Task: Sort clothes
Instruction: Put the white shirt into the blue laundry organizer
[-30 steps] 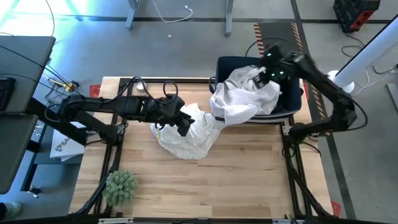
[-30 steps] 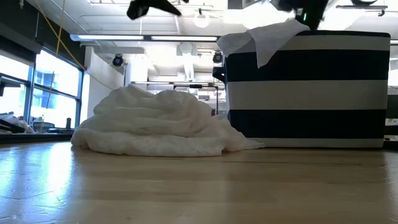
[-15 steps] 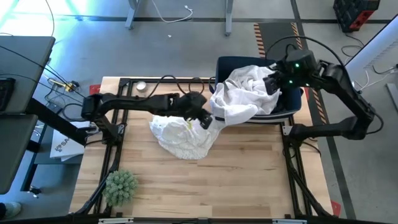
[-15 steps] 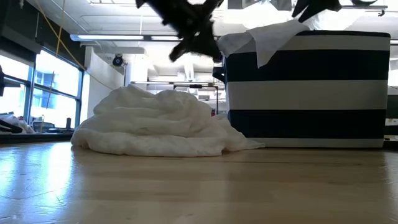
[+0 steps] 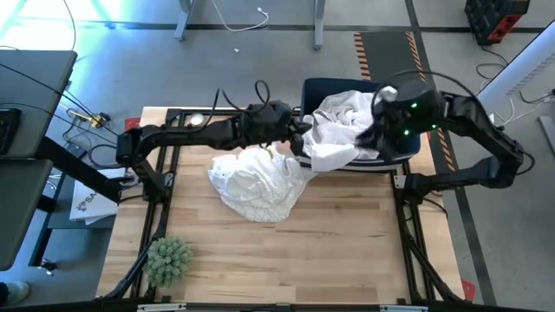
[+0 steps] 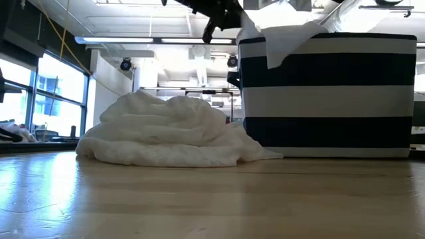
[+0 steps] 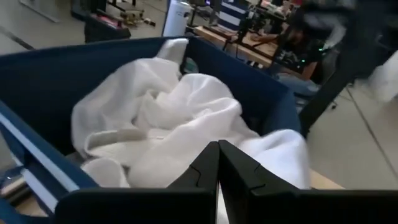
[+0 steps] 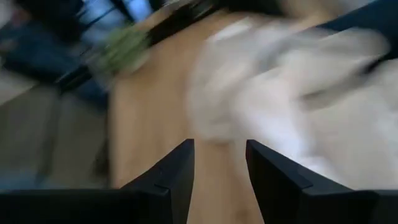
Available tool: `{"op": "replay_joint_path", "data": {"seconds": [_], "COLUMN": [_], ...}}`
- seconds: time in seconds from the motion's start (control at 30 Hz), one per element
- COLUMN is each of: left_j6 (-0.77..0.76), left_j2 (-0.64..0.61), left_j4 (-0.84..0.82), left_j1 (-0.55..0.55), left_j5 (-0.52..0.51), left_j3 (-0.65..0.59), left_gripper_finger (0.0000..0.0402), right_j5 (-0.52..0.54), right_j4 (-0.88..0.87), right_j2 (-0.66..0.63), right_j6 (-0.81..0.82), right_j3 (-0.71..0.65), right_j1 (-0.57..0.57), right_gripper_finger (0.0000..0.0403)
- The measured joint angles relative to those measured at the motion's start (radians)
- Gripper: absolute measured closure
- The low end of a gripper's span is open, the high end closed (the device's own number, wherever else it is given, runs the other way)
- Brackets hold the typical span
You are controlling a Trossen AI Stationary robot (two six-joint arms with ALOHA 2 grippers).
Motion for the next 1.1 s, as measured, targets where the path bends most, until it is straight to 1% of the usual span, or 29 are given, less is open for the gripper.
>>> {"op": "replay_joint_path", "data": {"seconds": [0.1, 0.13, 0.17, 0.23, 0.3, 0.43, 0.5, 0.57, 0.67, 0.8, 0.87, 0.93, 0.97, 1.0, 1.1], "left_j6": [0.007, 0.008, 0.008, 0.008, 0.009, 0.009, 0.009, 0.009, 0.009, 0.009, 0.009, 0.009, 0.009, 0.009, 0.018], "left_j2": [0.002, 0.002, 0.001, -0.002, -0.003, -0.005, -0.005, -0.005, -0.005, -0.005, -0.005, -0.005, -0.005, -0.006, -0.006], "left_j4": [-0.012, -0.011, -0.017, -0.037, -0.047, -0.068, -0.079, -0.092, -0.115, -0.131, -0.143, -0.151, -0.150, -0.153, -0.203], "left_j1": [0.028, 0.035, 0.041, 0.050, 0.055, 0.054, 0.049, 0.044, 0.044, 0.044, 0.044, 0.044, 0.044, 0.044, 0.040], "left_j5": [0.018, 0.025, 0.027, 0.031, 0.043, 0.082, 0.090, 0.091, 0.110, 0.132, 0.134, 0.140, 0.145, 0.153, 0.170], "left_j3": [0.006, 0.008, 0.009, 0.008, 0.008, 0.008, 0.008, 0.008, 0.008, 0.008, 0.008, 0.008, 0.008, 0.009, 0.032], "left_gripper_finger": [0.0399, 0.0399, 0.0399, 0.0399, 0.0399, 0.0399, 0.0399, 0.0399, 0.0399, 0.0399, 0.0399, 0.0399, 0.0399, 0.0399, 0.0399], "right_j5": [-0.144, -0.155, -0.139, -0.052, 0.033, 0.205, 0.275, 0.332, 0.357, 0.366, 0.403, 0.405, 0.392, 0.374, 0.307], "right_j4": [-0.048, -0.078, -0.112, -0.175, -0.188, -0.119, -0.087, -0.054, -0.051, -0.052, -0.054, -0.054, -0.048, -0.041, -0.006], "right_j2": [0.041, 0.059, 0.075, 0.104, 0.122, 0.133, 0.137, 0.142, 0.177, 0.249, 0.290, 0.321, 0.329, 0.331, 0.321], "right_j6": [-0.041, -0.063, -0.079, -0.106, -0.161, -0.313, -0.389, -0.428, -0.473, -0.533, -0.539, -0.539, -0.539, -0.539, -0.515], "right_j3": [-0.010, -0.010, -0.010, -0.011, -0.012, -0.008, -0.008, -0.007, -0.006, -0.006, -0.006, -0.007, -0.007, -0.007, -0.007], "right_j1": [0.055, 0.078, 0.100, 0.149, 0.195, 0.265, 0.279, 0.279, 0.244, 0.197, 0.180, 0.167, 0.163, 0.159, 0.146], "right_gripper_finger": [0.0261, 0.0261, 0.0261, 0.0261, 0.0261, 0.0261, 0.0261, 0.0261, 0.0253, 0.0230, 0.0228, 0.0242, 0.0259, 0.0281, 0.0371]}}
